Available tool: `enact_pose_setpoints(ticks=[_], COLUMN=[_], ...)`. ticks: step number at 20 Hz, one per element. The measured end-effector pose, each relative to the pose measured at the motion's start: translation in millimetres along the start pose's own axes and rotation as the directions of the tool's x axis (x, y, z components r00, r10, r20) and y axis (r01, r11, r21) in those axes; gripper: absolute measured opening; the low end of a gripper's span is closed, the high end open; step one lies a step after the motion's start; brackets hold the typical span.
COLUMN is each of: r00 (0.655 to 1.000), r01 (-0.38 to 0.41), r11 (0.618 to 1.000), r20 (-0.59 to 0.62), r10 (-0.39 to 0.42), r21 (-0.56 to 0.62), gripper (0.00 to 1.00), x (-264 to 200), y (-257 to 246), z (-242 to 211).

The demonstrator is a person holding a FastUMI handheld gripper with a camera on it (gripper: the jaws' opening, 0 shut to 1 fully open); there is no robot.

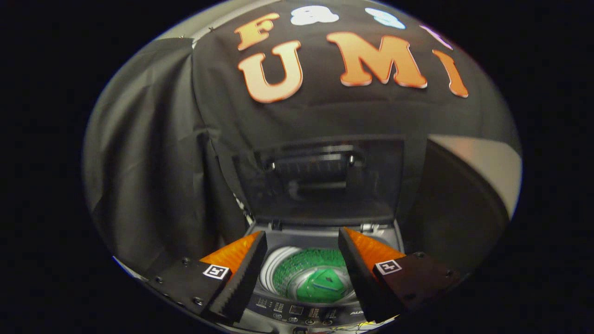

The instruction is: Put the clothes into the washing machine and then close the washing machine lid.

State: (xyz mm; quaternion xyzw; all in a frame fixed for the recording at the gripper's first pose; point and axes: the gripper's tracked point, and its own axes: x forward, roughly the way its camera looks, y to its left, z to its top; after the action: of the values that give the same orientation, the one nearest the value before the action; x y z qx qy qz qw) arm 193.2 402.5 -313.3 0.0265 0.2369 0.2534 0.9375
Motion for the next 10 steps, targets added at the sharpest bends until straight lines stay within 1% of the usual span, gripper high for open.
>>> enact_pose_setpoints(ticks=[2,4,7,9,10], r00=[0.995,0.985,0.976,0.972,0.972], r01=[0.002,0.01,0.029,0.015,0.014], r11=[0.999,0.998,0.996,0.998,0.999], r20=[0.098,0.17,0.216,0.233,0.236], r10=[0.001,0.001,-0.011,-0.001,-0.002], r21=[-0.032,-0.065,-0.079,-0.06,-0.049], gripper=[0.98,0.98,0.98,0.98,0.98], x=[-20,-31,-30,-31,-23], y=[3,1,-7,-10,-14], z=[48,89,141,174,188])
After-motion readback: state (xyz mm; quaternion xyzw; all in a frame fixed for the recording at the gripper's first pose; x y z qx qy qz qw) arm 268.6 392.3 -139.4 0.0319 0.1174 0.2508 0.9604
